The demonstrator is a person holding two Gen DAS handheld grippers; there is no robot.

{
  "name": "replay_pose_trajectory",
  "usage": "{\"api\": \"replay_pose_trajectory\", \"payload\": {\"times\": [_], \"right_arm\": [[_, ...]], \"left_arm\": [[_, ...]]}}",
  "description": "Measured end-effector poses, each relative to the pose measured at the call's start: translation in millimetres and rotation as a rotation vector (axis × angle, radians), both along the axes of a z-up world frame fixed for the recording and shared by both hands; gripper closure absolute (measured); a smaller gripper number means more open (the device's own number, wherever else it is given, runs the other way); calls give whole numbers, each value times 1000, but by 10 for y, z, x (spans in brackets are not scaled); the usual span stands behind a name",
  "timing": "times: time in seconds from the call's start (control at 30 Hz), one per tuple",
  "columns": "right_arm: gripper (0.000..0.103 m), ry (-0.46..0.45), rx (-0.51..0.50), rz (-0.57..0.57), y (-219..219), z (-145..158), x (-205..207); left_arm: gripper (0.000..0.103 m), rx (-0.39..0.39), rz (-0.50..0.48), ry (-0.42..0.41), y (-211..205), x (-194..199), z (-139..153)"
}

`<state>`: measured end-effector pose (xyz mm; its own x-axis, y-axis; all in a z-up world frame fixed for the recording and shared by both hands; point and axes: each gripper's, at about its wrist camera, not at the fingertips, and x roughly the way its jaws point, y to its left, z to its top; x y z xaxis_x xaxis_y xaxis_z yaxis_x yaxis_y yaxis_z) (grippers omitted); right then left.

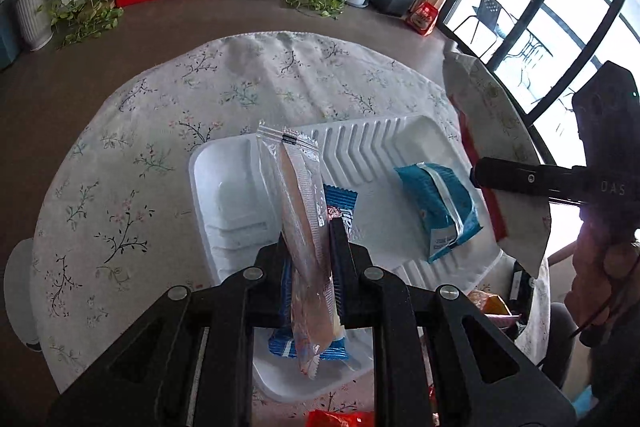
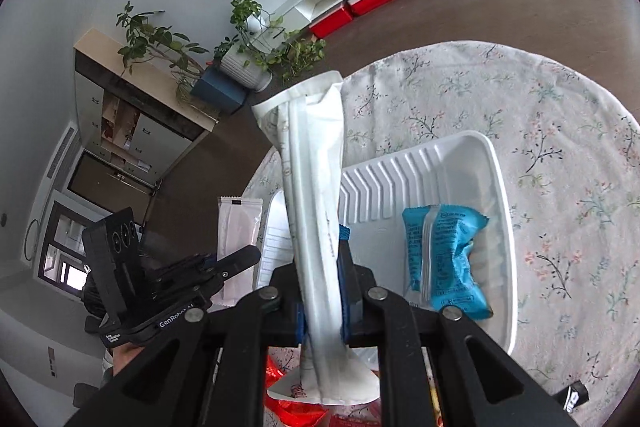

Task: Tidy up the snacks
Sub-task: 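Carry both held packets over the white tray, then lower both packets into the white tray and open both grippers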

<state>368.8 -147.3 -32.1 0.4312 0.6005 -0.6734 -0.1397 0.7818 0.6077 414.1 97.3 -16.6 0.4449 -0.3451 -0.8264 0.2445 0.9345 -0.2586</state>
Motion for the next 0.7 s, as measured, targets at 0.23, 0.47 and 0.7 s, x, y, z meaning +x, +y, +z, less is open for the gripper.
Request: {"api": "replay_pose_trajectory", "payload": {"times": [0.23, 0.47, 0.7], "right_arm": [[89, 80, -22, -6, 163, -392, 180], [89, 129, -61, -26, 214, -648, 198], [88, 133, -106, -16, 265, -693, 206]], "left_arm": [[88, 33, 0, 20, -67, 35, -257], [88, 46, 9, 18, -99, 50, -358], [87, 80, 33, 7, -100, 26, -384]]}}
